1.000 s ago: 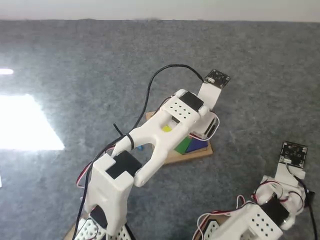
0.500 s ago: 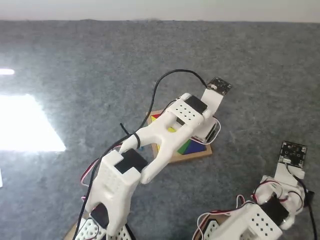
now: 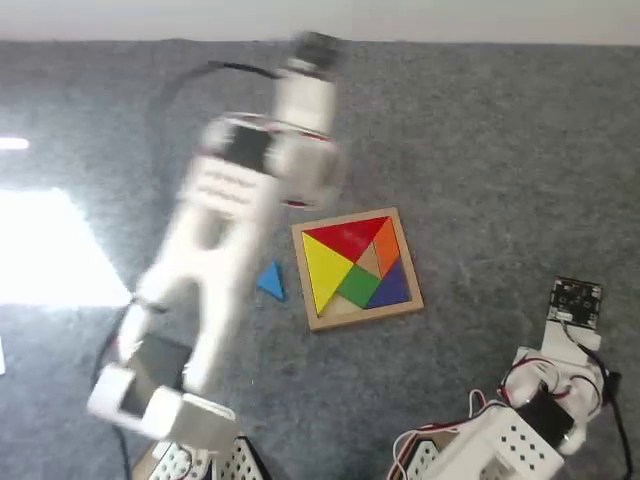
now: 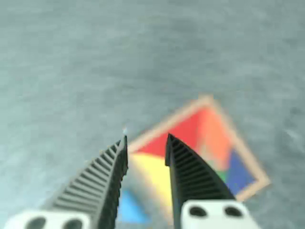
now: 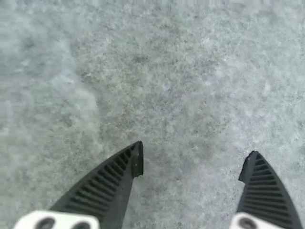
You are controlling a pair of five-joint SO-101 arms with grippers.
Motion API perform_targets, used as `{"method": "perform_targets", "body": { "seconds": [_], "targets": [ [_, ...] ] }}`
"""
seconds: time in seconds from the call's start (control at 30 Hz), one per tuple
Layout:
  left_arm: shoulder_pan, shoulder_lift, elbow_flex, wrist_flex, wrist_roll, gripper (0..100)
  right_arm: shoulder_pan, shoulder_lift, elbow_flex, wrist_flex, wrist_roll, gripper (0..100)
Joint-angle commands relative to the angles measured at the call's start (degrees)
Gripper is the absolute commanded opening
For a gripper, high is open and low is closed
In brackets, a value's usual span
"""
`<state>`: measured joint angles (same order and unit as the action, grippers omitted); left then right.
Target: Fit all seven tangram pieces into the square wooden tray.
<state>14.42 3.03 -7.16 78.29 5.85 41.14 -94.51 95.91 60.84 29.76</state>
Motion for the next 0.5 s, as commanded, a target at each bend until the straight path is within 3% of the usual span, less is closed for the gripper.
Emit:
{"method": "perform_targets", "body": {
  "seconds": [0.0,0.07,0.17,0.33,0.47],
  "targets": [
    [-14.3,-8.2,-1.7,13.0,-8.3,12,-4.3,-0.4,-1.5,1.3,0.7,32.9],
    [-17.4,-7.6,0.5,17.6,-14.2,12,-8.0,-0.6,-4.4,5.8,0.5,32.9],
    [-20.0,-5.3,8.7,17.0,-20.0,12,-11.4,-0.7,-5.4,7.5,0.4,32.9],
    [-20.6,-4.3,28.4,4.4,-16.0,12,-11.0,-0.8,-1.2,4.9,0.6,32.9],
    [-16.9,-7.6,39.0,-3.9,-14.8,14,-10.0,-0.8,-1.3,5.0,0.5,32.9]
  ]
}}
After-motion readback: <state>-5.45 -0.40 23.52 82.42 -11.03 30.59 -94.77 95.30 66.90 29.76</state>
